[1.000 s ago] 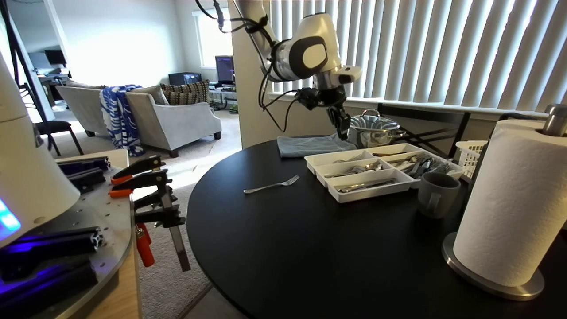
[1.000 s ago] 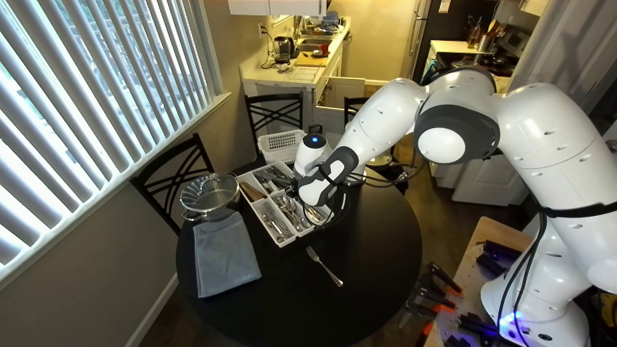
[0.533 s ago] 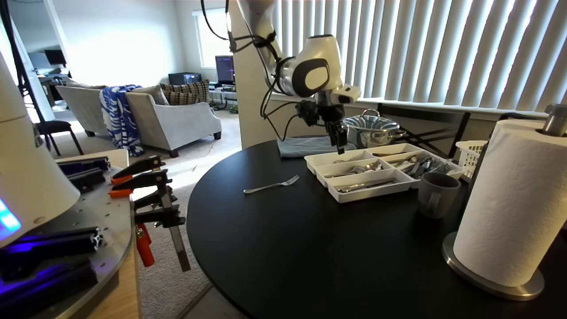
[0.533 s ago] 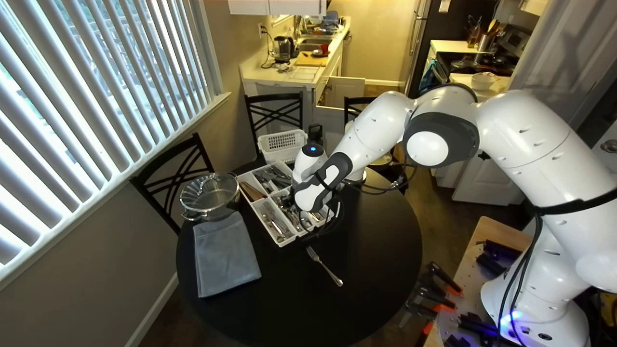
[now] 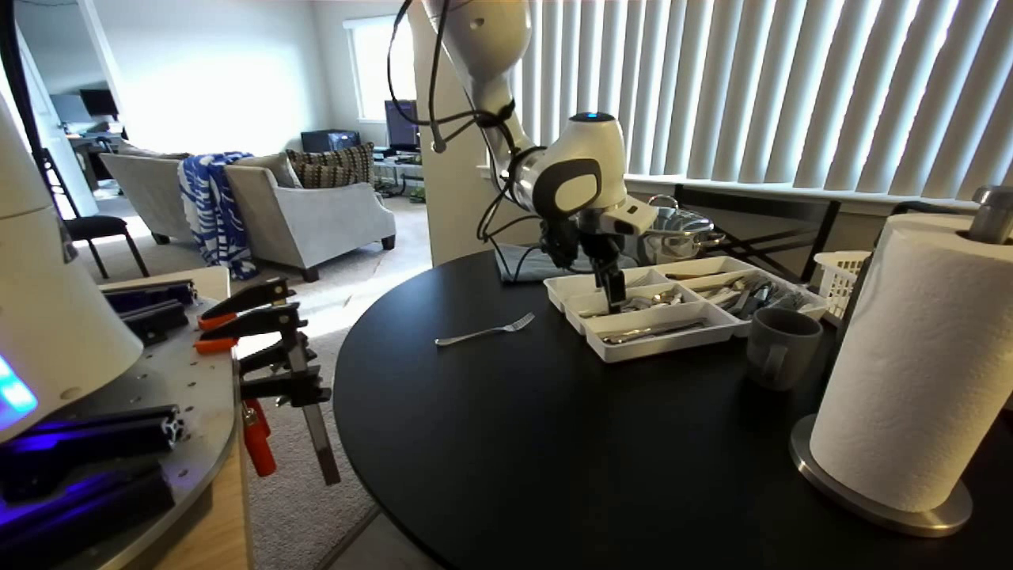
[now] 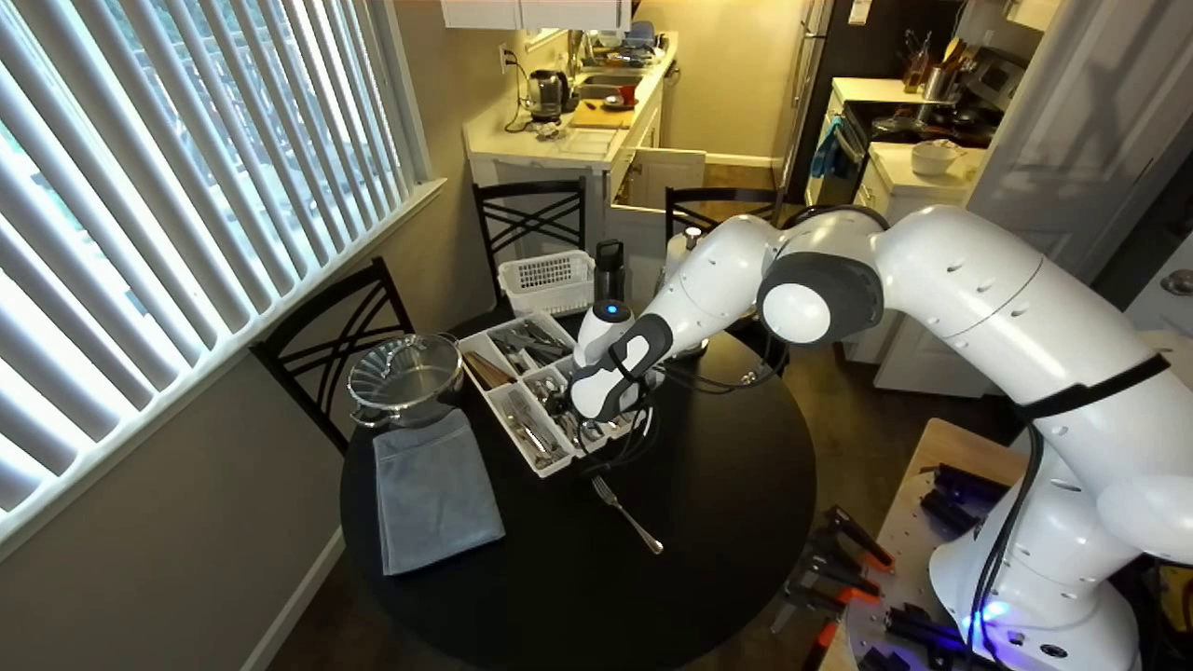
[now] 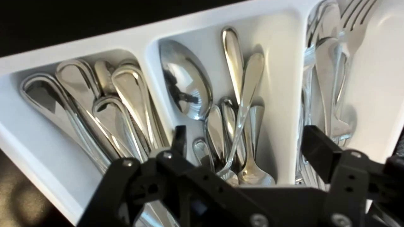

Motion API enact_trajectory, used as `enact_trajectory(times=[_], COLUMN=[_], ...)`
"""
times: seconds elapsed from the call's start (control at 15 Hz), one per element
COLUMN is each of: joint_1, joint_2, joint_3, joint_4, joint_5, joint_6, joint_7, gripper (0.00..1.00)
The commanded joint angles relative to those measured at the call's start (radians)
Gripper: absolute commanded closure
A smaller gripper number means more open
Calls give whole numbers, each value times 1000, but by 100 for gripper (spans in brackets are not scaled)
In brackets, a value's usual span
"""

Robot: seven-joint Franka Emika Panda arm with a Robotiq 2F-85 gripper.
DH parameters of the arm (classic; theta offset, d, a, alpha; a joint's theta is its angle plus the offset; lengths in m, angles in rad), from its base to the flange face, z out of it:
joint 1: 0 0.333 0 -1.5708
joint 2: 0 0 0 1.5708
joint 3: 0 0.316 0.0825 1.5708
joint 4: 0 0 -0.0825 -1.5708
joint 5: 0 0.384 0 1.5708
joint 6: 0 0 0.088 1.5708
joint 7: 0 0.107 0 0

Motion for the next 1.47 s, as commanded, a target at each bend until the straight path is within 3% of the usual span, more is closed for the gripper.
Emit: enact_trajectory(times=[0.0,0.07,0.53,0.73,1.07,1.27,1.4], joint_1=[-17,-11,34,25,40,56,69], joint_2=[47,53,65,125,217,184,120], joint_3=[17,11,-50,-31,-9,-36,-61], joint_4=[73,86,133,218,395,369,278], joint_5=[38,35,25,20,8,1,-2], joint_6=[-25,-33,-113,-220,-357,-341,-295], joint_7=[-24,-20,27,18,14,33,48], gripper=[32,34,79,99,100,100,100])
